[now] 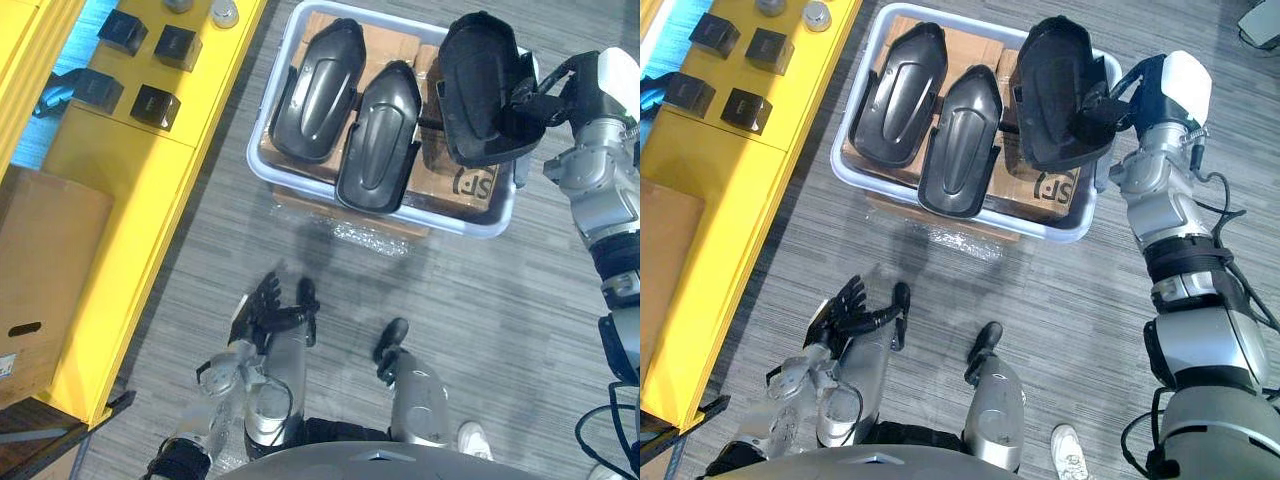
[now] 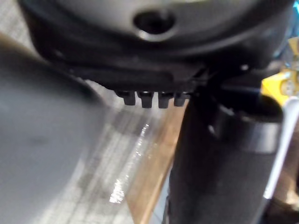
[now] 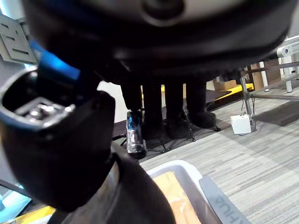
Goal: Walk over and take three plastic housings, then place them on the shelf
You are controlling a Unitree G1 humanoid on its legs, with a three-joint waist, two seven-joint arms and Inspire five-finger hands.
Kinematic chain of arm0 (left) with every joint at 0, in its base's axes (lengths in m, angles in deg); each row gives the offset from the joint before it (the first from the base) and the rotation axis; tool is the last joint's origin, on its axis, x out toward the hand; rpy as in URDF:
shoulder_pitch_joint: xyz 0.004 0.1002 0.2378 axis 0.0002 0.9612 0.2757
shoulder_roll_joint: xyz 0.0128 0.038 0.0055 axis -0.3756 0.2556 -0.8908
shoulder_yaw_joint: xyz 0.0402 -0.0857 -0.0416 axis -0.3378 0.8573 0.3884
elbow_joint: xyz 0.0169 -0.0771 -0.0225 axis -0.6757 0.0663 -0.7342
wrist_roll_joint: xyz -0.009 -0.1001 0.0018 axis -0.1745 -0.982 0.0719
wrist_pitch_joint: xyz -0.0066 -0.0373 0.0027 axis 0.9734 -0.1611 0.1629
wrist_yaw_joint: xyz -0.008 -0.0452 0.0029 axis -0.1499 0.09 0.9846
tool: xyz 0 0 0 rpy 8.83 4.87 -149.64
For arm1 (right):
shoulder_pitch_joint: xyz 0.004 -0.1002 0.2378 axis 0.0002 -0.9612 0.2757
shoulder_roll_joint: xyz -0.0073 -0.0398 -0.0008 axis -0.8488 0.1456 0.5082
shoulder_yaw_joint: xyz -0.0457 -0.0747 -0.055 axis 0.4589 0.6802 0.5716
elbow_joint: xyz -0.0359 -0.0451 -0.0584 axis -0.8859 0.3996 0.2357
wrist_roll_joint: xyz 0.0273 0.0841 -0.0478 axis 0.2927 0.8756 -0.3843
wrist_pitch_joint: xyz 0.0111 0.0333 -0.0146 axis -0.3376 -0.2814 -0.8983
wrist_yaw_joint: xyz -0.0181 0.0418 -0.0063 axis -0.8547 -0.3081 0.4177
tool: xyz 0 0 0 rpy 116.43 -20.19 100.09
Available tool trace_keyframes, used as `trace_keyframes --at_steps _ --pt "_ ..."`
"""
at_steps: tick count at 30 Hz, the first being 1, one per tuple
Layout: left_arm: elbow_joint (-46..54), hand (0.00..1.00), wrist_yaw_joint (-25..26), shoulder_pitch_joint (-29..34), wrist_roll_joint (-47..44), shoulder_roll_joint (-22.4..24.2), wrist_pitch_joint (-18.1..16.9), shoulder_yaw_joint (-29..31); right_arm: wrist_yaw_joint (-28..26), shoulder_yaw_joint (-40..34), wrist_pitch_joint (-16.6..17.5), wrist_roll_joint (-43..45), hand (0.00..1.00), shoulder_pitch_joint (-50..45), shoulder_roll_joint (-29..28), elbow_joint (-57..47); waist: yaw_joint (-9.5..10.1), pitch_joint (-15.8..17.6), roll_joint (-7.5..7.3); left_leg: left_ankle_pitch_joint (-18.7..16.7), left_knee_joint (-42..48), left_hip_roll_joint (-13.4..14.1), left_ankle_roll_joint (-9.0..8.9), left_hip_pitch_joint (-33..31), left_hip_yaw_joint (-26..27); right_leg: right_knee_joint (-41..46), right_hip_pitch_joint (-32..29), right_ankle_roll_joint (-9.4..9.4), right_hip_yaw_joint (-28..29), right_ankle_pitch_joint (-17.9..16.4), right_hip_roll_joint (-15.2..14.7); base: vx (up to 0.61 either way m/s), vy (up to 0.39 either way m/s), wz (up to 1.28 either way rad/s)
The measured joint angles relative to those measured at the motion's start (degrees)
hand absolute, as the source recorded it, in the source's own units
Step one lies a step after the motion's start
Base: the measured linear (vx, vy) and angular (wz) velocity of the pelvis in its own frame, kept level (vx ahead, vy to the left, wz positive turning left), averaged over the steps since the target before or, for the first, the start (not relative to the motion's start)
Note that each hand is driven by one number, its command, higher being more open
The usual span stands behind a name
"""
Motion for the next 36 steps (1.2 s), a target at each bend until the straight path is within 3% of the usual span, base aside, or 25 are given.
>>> trace_keyframes --at_steps 8,16,26,36 --pt "6.69 1.0 2.37 -10.78 0.01 0.02 0.12 -0.65 4.42 -2.13 0.13 -2.17 0.0 0.25 -4.29 -0.54 -1.1 -0.03 -0.41 1.27 -1.5 0.37 -0.09 1.01 0.92 -1.23 0.23 -0.47 0.67 1.8 0.46 -0.03 0.004 -0.06" --pt "8.79 1.0 2.92 -19.7 -3.1 -0.12 3.27 -0.33 6.07 -2.26 1.27 -4.46 0.0 0.83 -7.84 -2.79 -2.64 -0.11 -0.56 2.53 -3.26 0.95 -0.33 1.95 1.95 -2.1 0.13 -0.73 1.83 2.4 1.22 -0.06 0.0 -0.06" --pt "9.48 1.0 4.93 -28.83 -5.64 -0.32 7.03 -0.09 6.33 -3.43 6.51 -10.88 0.0 0.81 -11.31 -7.67 -3.89 -0.14 -0.8 3.32 -4.78 1.84 -0.42 3.49 4.08 -3.09 -0.04 -1.41 4.27 3.44 2.1 -0.03 0.002 -0.11" --pt "6.63 1.0 5.79 -34.79 -11.84 -0.14 8.84 0.44 6.33 -3.38 11.59 -15.67 0.0 -0.27 -17.34 -11.91 -5.7 -0.49 -2.12 3.99 -7.34 2.13 -0.82 7.33 6.48 -3.26 1.01 -1.67 6.68 3.86 2.34 0.01 -0.004 -0.12"
